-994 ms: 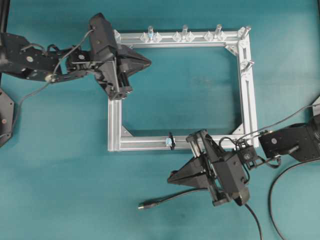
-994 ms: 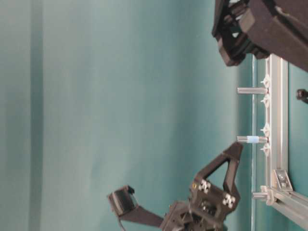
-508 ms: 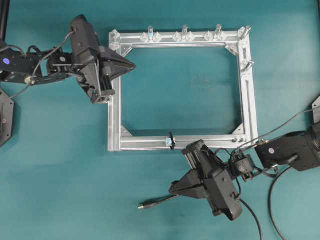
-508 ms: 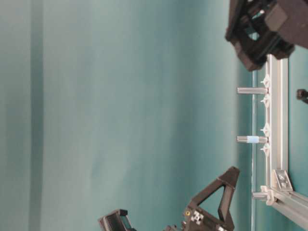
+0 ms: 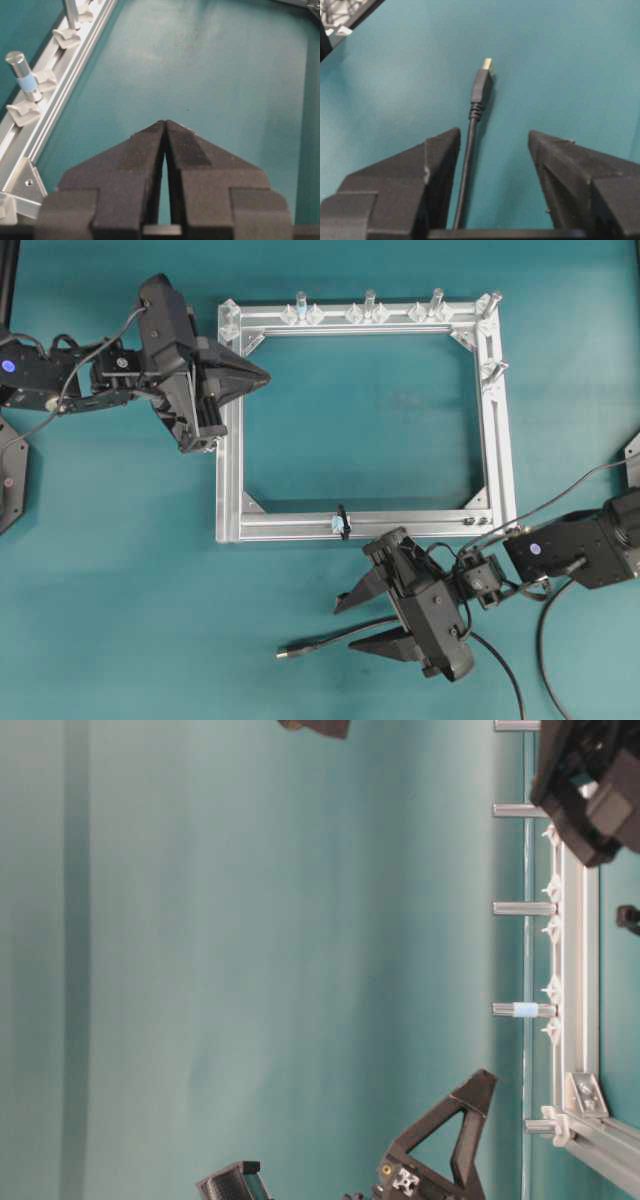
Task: Insert the wire through the string loop located in the center.
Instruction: 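Move the right gripper down toward the black USB cable on the table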
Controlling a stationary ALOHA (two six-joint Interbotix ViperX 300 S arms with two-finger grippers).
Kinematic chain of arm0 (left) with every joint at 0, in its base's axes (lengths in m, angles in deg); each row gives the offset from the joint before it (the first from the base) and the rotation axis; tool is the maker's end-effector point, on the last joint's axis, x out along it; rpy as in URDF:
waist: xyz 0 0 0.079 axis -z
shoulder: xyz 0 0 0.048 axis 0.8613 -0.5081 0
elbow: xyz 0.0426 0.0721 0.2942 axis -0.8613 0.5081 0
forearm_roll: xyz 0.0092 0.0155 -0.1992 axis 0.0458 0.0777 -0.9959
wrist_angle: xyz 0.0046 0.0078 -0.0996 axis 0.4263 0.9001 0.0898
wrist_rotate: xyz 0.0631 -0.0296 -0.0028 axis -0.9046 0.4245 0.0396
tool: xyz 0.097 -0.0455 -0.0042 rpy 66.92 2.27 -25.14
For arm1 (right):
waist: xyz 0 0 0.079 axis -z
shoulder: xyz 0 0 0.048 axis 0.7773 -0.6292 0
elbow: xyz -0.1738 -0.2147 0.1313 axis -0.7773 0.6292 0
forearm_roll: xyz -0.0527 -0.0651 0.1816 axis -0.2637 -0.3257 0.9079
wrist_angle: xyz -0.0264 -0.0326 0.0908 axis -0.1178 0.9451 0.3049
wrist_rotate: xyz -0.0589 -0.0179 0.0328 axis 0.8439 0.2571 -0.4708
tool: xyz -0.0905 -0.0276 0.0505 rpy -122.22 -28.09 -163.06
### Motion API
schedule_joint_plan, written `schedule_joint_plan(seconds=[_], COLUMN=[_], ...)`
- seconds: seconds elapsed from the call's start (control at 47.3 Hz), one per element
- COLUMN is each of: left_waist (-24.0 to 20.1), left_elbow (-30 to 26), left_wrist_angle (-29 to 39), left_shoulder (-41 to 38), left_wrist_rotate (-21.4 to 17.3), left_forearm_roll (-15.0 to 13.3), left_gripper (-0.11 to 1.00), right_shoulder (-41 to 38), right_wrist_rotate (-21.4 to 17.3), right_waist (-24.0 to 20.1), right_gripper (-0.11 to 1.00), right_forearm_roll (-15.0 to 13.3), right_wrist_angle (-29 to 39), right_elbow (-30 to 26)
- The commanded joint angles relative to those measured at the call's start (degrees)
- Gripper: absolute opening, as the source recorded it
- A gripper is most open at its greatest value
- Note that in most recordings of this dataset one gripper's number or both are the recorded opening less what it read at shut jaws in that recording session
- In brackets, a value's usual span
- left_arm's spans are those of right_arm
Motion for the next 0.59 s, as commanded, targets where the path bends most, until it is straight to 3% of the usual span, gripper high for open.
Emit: schedule_joint_plan(seconds=[0.0, 0.402, 0.571], left_waist=[0.4, 0.4, 0.5], left_elbow=[-0.4, -0.4, -0.3], left_wrist_angle=[-0.3, -0.2, -0.2], left_shoulder=[1.1, 1.1, 1.1], left_wrist_rotate=[0.4, 0.4, 0.4], left_forearm_roll=[0.2, 0.2, 0.2], left_gripper=[0.00, 0.00, 0.00], right_shoulder=[0.8, -1.5, -3.8], right_wrist_rotate=[-0.1, -0.4, -3.6], right_waist=[-0.4, -1.0, -1.2], right_gripper=[0.61, 0.61, 0.61], right_forearm_roll=[0.0, 0.1, 0.1], right_wrist_angle=[-0.3, -0.3, -0.3], right_elbow=[-1.1, -3.3, -4.0])
